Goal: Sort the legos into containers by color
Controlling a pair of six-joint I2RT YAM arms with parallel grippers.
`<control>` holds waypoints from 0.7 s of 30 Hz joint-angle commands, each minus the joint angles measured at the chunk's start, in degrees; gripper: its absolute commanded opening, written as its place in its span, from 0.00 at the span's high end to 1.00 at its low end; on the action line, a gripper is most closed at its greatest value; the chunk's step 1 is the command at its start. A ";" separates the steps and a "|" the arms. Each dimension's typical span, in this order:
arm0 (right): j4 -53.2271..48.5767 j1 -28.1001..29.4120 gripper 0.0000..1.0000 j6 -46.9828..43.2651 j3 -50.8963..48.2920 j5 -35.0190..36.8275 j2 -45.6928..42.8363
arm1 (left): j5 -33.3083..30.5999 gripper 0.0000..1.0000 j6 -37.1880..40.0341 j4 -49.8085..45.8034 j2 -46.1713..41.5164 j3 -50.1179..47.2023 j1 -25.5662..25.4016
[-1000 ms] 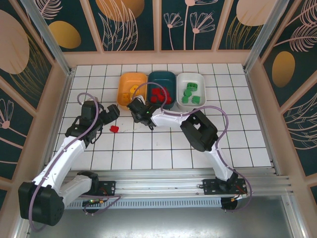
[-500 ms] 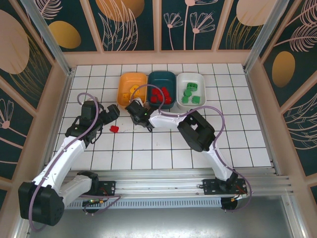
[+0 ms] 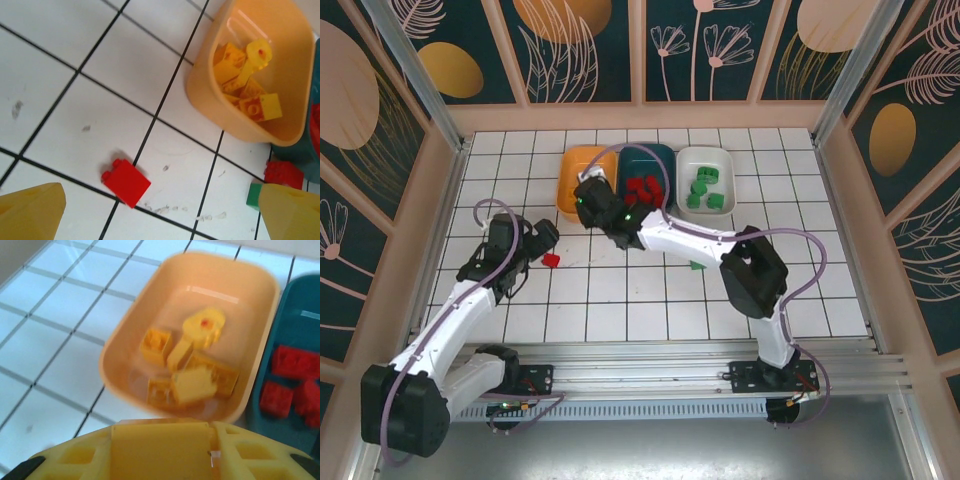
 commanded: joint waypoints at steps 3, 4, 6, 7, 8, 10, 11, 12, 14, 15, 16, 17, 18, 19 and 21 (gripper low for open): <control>-1.88 -3.52 0.63 -0.75 10.29 -1.94 9.98 | 9.30 0.04 -5.21 4.06 3.28 -1.16 0.43; -2.16 -3.77 0.62 -0.01 12.14 -2.64 11.52 | 12.92 0.05 -5.59 5.92 3.77 -1.31 0.44; -2.52 -4.18 0.62 1.50 15.87 -3.35 14.10 | 16.43 0.07 -6.63 8.87 4.24 -1.80 0.42; -2.75 -4.35 0.62 2.20 17.76 -3.64 15.41 | 16.90 0.07 -7.32 9.52 4.34 -1.88 0.45; -3.37 -4.66 0.62 2.90 19.84 -4.21 17.08 | 17.01 0.07 -8.08 9.62 4.42 -1.69 0.45; -5.26 -4.99 0.62 3.50 24.42 -4.97 19.58 | 16.50 0.07 -9.53 8.98 4.22 -1.32 0.44; -6.32 -5.14 0.60 3.36 26.36 -5.07 20.88 | 15.96 0.07 -10.47 7.91 4.09 -1.13 0.48; -7.16 -5.21 0.54 3.28 27.83 -5.01 21.78 | 15.70 0.07 -11.09 7.23 3.92 -0.94 0.53; -9.05 -5.39 0.44 3.02 30.12 -5.03 23.05 | 15.17 0.05 -12.83 5.42 3.59 -0.61 0.52; -9.57 -5.43 0.41 2.99 30.31 -4.86 23.02 | 15.26 0.03 -13.49 4.89 3.55 -0.57 0.54; -10.13 -5.35 0.39 2.90 30.25 -4.12 22.58 | 15.38 0.02 -14.43 4.18 3.53 -0.46 0.59; -10.28 -5.15 0.38 2.83 29.29 -3.11 21.49 | 15.50 0.01 -15.42 3.44 3.63 -0.40 0.57; -9.85 -5.09 0.37 2.65 27.90 -2.07 20.09 | 15.88 0.01 -16.19 3.07 3.78 -0.48 0.51; -8.85 -5.01 0.36 2.46 25.50 -1.17 17.98 | 16.25 0.01 -17.01 2.44 4.09 -0.42 0.57; -6.41 -4.90 0.36 2.48 20.40 -0.01 13.29 | 16.48 0.02 -18.74 0.95 4.79 -0.14 0.57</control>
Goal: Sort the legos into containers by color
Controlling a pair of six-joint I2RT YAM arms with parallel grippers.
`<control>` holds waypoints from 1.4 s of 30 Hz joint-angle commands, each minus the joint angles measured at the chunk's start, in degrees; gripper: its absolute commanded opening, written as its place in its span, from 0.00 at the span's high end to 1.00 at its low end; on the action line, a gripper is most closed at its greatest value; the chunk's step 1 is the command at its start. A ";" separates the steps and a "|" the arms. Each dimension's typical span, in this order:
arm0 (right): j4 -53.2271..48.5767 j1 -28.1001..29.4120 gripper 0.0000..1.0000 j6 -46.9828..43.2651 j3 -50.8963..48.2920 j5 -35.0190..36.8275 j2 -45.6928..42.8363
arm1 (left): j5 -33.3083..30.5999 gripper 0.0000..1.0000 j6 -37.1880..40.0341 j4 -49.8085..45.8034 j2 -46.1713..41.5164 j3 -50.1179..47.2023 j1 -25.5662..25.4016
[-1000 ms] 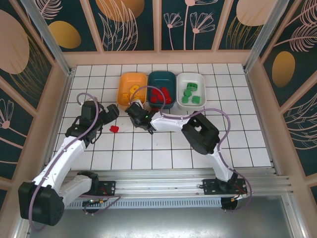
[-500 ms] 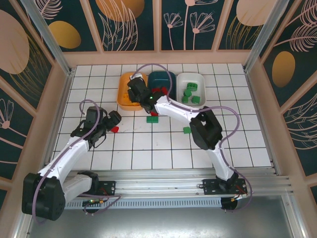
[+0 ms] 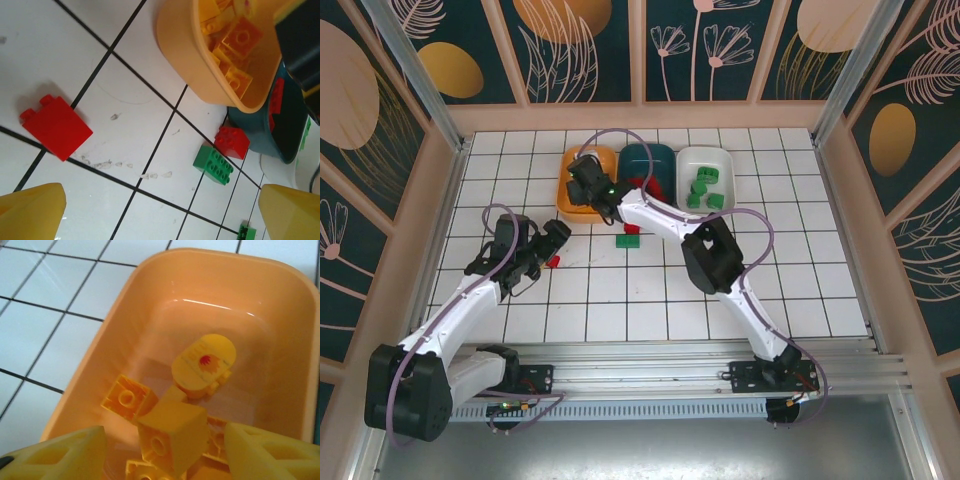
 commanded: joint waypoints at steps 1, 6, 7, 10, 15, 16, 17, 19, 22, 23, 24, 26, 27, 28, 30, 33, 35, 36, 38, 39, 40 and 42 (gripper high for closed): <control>2.52 0.22 0.35 0.16 -7.47 3.84 -10.07 | 1.15 0.03 -4.94 -4.52 0.90 1.50 0.30; 9.82 1.25 0.35 1.97 -25.69 6.27 -23.82 | -0.29 0.15 -9.55 -12.09 6.05 4.68 0.46; 11.05 1.57 0.35 2.42 -29.65 6.91 -26.52 | -0.51 0.16 -9.44 -12.92 7.42 5.53 0.55; 13.15 2.08 0.35 4.21 -39.01 8.30 -33.66 | -2.23 0.19 -8.63 -16.15 11.12 8.72 0.69; 14.44 2.81 0.35 9.24 -53.39 10.05 -44.89 | -4.33 0.28 -4.93 -21.45 19.05 15.50 1.71; 14.54 3.15 0.35 9.91 -55.38 10.64 -46.58 | -3.90 0.29 -4.50 -22.27 20.58 16.31 1.90; 14.34 3.42 0.35 10.60 -57.35 11.27 -48.56 | -3.70 0.30 -4.34 -23.14 22.64 17.39 2.08; 13.68 3.83 0.35 11.93 -60.55 12.49 -51.73 | -2.12 0.31 -4.03 -23.20 26.03 18.61 2.31; 12.11 4.01 0.35 13.60 -64.56 14.87 -56.06 | -0.49 0.34 -4.19 -23.69 30.57 20.00 2.34; 11.32 4.03 0.35 14.20 -65.60 15.71 -57.51 | -0.65 0.35 -4.41 -23.97 31.73 20.23 2.32; 10.72 3.99 0.35 14.48 -66.65 16.06 -58.92 | -1.06 0.38 -4.75 -24.33 32.48 20.41 2.32; 9.96 4.11 0.35 15.13 -68.55 16.81 -61.41 | -1.62 0.38 -5.45 -23.97 33.16 20.08 2.31; 9.74 4.10 0.34 15.43 -69.61 17.15 -62.64 | -2.03 0.38 -5.81 -23.90 33.37 19.96 2.32; 9.57 4.10 0.34 15.66 -70.36 17.37 -63.47 | -2.51 0.38 -6.03 -23.78 33.58 19.90 2.34; 8.73 4.10 0.34 16.34 -71.71 17.85 -64.92 | -2.86 0.39 -6.34 -23.42 34.65 19.99 2.57; 7.62 4.20 0.34 17.03 -73.09 18.03 -66.14 | -2.78 0.40 -6.49 -22.06 35.51 19.90 3.23; 7.02 4.19 0.34 17.45 -73.63 18.11 -66.62 | -2.84 0.40 -6.49 -21.82 37.43 20.14 3.97; 6.74 4.26 0.34 17.56 -73.91 18.08 -66.89 | -2.37 0.41 -6.20 -21.59 37.86 20.34 4.44; 6.46 4.35 0.34 17.65 -74.45 18.21 -67.40 | -2.95 0.41 -5.84 -21.57 38.35 20.75 5.08; 6.55 4.39 0.34 17.73 -74.71 18.23 -67.59 | -3.44 0.41 -5.81 -21.69 38.66 20.87 5.33; 6.55 4.37 0.34 17.74 -74.88 18.25 -67.64 | -3.39 0.42 -5.54 -21.67 38.96 20.87 5.60; 6.37 4.36 0.34 17.83 -74.98 18.37 -67.51 | -3.79 0.44 -4.96 -21.64 40.02 20.87 6.08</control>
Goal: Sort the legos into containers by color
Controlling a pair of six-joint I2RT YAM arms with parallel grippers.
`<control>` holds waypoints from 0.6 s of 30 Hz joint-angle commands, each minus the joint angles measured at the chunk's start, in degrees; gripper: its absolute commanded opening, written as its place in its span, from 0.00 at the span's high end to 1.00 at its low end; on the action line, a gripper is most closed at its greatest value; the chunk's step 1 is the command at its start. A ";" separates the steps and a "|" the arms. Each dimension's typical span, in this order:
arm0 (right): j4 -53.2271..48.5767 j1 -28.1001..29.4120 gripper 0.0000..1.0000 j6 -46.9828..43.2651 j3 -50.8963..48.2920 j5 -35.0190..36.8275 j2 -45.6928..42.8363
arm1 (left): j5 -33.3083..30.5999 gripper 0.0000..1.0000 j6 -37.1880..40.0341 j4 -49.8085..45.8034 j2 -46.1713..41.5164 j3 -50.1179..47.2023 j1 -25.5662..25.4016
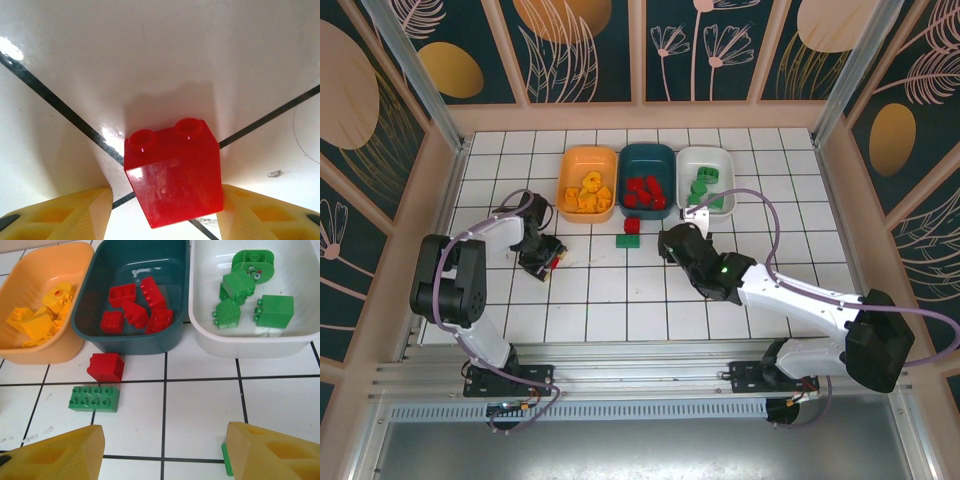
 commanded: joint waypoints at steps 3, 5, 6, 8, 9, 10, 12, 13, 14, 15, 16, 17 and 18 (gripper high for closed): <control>-0.90 0.58 0.34 2.05 -0.83 2.91 -1.62 | -4.95 0.51 1.91 3.56 5.32 -0.48 1.86; -1.04 0.69 0.34 1.96 -0.73 2.92 -1.66 | -6.20 0.55 2.74 3.71 6.32 -0.51 2.11; -1.20 0.80 0.34 1.96 -0.72 3.03 -1.70 | -7.65 0.57 3.26 3.72 6.68 -0.46 2.12; -1.67 1.15 0.34 2.01 -0.40 3.63 -1.68 | -9.88 0.60 4.16 3.87 6.75 1.16 2.12; -2.07 1.42 0.34 2.05 -0.14 3.99 -1.71 | -10.92 0.62 4.69 4.10 6.52 1.13 2.12; -2.27 1.63 0.34 2.00 -0.04 4.18 -1.70 | -11.48 0.64 4.96 4.32 6.31 1.02 2.11; -2.58 1.90 0.34 1.92 0.27 4.55 -1.71 | -12.38 0.69 5.74 4.72 5.32 0.92 2.11; -2.58 1.92 0.34 2.02 0.29 4.66 -1.70 | -12.66 0.70 5.87 4.83 4.66 0.65 2.12; -2.53 2.01 0.34 2.01 0.28 4.68 -1.59 | -12.74 0.71 6.00 5.08 3.87 0.44 2.07; -2.49 2.03 0.34 2.09 0.30 4.76 -1.63 | -12.79 0.72 6.07 5.32 2.97 0.20 2.11; -2.40 2.08 0.34 2.14 0.28 4.75 -1.55 | -12.69 0.72 6.22 5.42 2.00 0.21 2.16; -2.27 2.10 0.34 2.21 0.30 4.76 -1.41 | -12.59 0.72 6.27 5.63 0.93 0.22 2.12; -2.18 2.10 0.34 2.23 0.24 4.69 -1.36 | -12.39 0.72 6.18 5.80 0.01 -1.40 2.04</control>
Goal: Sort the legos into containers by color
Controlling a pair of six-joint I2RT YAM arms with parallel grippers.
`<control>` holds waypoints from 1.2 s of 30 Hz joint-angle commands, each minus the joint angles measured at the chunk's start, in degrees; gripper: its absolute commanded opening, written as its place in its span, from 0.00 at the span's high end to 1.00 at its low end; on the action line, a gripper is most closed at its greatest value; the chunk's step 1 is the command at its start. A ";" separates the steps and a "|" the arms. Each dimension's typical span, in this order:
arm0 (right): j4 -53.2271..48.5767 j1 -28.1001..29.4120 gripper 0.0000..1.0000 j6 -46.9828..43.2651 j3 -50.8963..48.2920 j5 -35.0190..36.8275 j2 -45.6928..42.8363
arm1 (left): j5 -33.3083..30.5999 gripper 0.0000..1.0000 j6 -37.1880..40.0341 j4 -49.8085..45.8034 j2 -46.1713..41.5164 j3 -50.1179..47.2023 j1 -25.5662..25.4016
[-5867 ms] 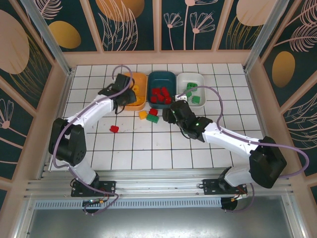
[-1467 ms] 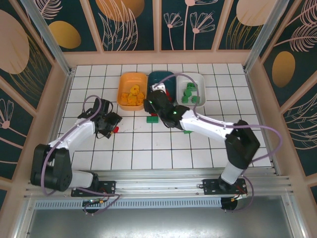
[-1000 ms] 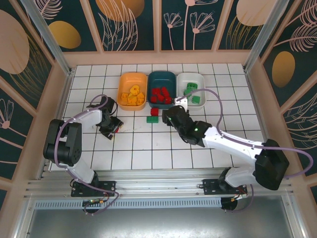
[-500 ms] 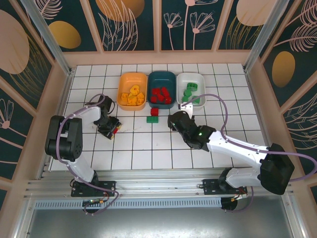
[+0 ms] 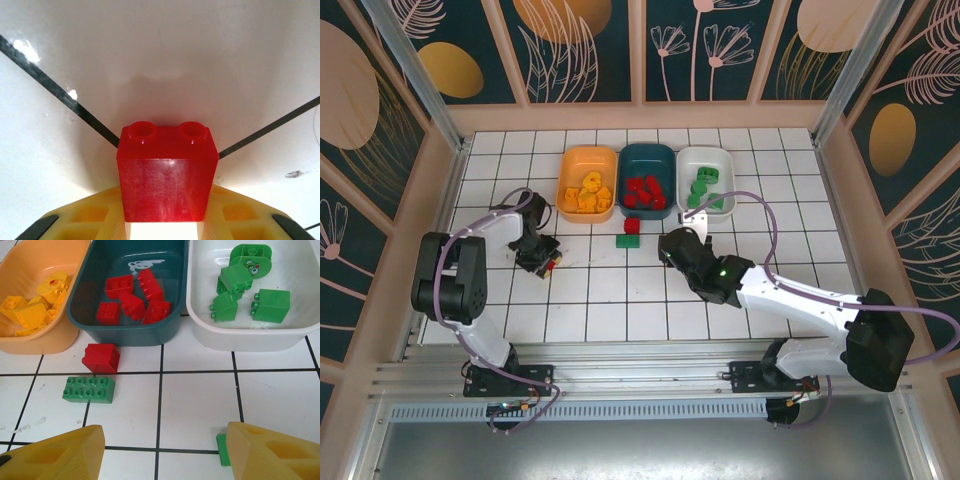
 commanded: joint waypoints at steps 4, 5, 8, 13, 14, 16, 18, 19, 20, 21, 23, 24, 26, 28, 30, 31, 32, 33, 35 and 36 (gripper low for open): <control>-0.33 0.57 0.34 1.83 0.85 3.25 -0.86 | -9.54 0.71 2.34 8.70 -3.90 -3.00 0.60; -0.39 0.57 0.34 1.62 0.98 3.69 -0.76 | -9.13 0.72 2.34 8.95 -4.49 -2.71 0.00; -1.25 0.07 0.34 1.26 1.07 5.33 -0.66 | -8.80 0.73 2.13 9.01 -5.40 0.23 -3.24; -2.45 -1.22 0.34 0.82 0.31 5.88 -1.51 | -9.82 0.76 2.35 7.68 -1.42 11.77 -11.35; -2.34 -1.47 0.34 0.90 -0.21 5.84 -1.81 | -10.12 0.76 2.71 7.31 0.62 14.66 -12.79; -2.47 -2.04 0.34 1.31 -0.88 5.21 -2.19 | -10.83 0.76 3.37 6.33 4.18 20.44 -14.95; -3.12 -2.38 0.34 2.12 -1.56 4.88 -2.31 | -10.28 0.76 4.84 6.60 8.02 26.07 -16.60; -3.47 -2.40 0.34 2.56 -1.88 4.89 -2.40 | -9.57 0.76 5.60 7.07 9.71 28.43 -17.15; -3.75 -2.51 0.34 3.21 -2.33 4.83 -2.62 | -7.75 0.76 7.43 8.96 11.77 30.67 -17.68; -4.00 -2.58 0.34 3.80 -2.92 4.79 -2.99 | -7.07 0.78 8.99 10.62 13.81 33.12 -18.35; -4.25 -2.77 0.34 4.73 -3.88 4.55 -3.80 | -5.78 0.77 11.81 11.14 18.14 38.38 -19.53; -4.37 -2.90 0.34 5.12 -4.39 4.46 -4.21 | -5.08 0.77 12.93 10.10 20.77 42.12 -19.90; -4.96 -3.10 0.34 5.65 -4.92 4.44 -4.98 | -5.38 0.77 15.10 8.18 24.74 48.23 -20.84; -5.79 -3.36 0.34 5.81 -5.06 4.47 -5.71 | -7.73 0.76 16.58 6.25 27.46 53.16 -21.63; -6.48 -3.61 0.33 5.77 -5.01 4.52 -6.30 | -8.12 0.72 16.73 4.18 30.29 57.56 -21.65; -6.71 -3.70 0.33 5.63 -4.90 4.52 -6.60 | -7.88 0.69 16.98 2.95 31.80 59.89 -21.67; -6.97 -3.78 0.33 5.38 -4.78 4.52 -6.79 | -7.29 0.64 17.12 2.38 33.25 61.60 -21.67; -7.19 -3.83 0.32 5.29 -4.60 4.52 -6.83 | -6.97 0.61 17.10 1.91 34.19 62.65 -21.64; -7.93 -3.78 0.29 4.99 -3.95 4.76 -6.95 | -6.59 0.43 17.10 1.22 35.61 64.44 -21.67; -8.31 -3.91 0.29 4.97 -3.66 4.91 -6.99 | -6.24 0.37 17.20 0.72 36.10 65.34 -21.66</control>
